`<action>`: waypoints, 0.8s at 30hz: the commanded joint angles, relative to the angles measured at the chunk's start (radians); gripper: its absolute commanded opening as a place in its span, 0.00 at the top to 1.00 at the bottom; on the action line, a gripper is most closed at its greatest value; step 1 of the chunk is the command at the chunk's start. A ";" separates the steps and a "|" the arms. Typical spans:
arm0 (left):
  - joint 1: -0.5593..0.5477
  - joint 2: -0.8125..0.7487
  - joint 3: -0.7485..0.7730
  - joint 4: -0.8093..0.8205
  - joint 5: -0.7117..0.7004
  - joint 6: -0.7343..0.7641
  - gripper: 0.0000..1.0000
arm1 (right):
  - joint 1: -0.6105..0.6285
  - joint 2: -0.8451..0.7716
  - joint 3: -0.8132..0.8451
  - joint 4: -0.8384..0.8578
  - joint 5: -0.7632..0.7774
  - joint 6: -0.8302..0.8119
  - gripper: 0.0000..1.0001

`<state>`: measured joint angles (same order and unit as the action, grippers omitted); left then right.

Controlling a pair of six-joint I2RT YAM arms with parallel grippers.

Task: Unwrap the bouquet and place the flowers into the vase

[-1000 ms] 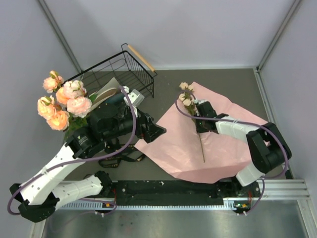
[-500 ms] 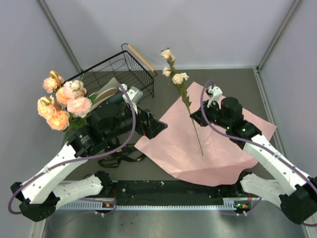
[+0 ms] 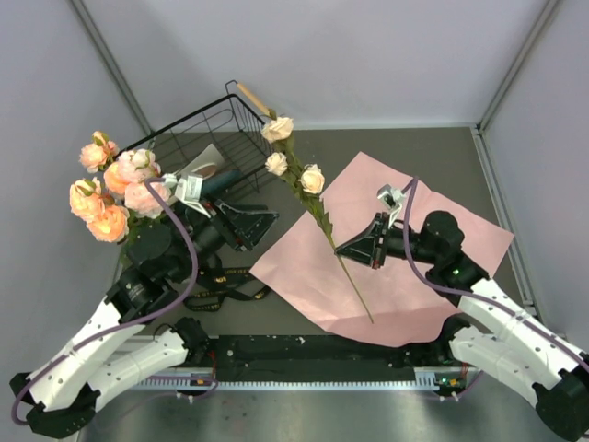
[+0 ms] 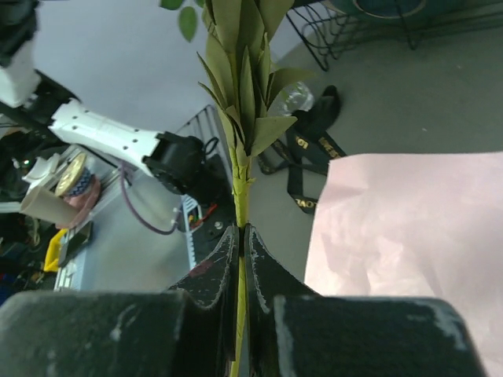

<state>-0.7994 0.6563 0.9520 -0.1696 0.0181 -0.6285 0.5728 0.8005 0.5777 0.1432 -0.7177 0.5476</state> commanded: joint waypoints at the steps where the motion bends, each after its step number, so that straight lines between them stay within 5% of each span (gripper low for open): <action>1: 0.006 -0.014 -0.065 0.128 -0.066 -0.095 0.37 | 0.019 -0.030 0.028 0.133 -0.078 0.048 1.00; 14: 0.022 0.109 -0.062 0.285 0.117 -0.135 0.07 | 0.064 -0.024 0.030 0.200 -0.097 0.100 1.00; 18: 0.038 0.147 -0.052 0.317 0.155 -0.155 0.28 | 0.070 -0.024 0.028 0.208 -0.108 0.104 1.00; 24: 0.068 0.164 -0.067 0.375 0.204 -0.188 0.40 | 0.073 -0.024 0.027 0.213 -0.121 0.104 1.00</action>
<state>-0.7521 0.8192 0.8639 0.0879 0.1680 -0.7872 0.6331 0.7830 0.5777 0.2955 -0.8127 0.6514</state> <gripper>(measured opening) 0.619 0.009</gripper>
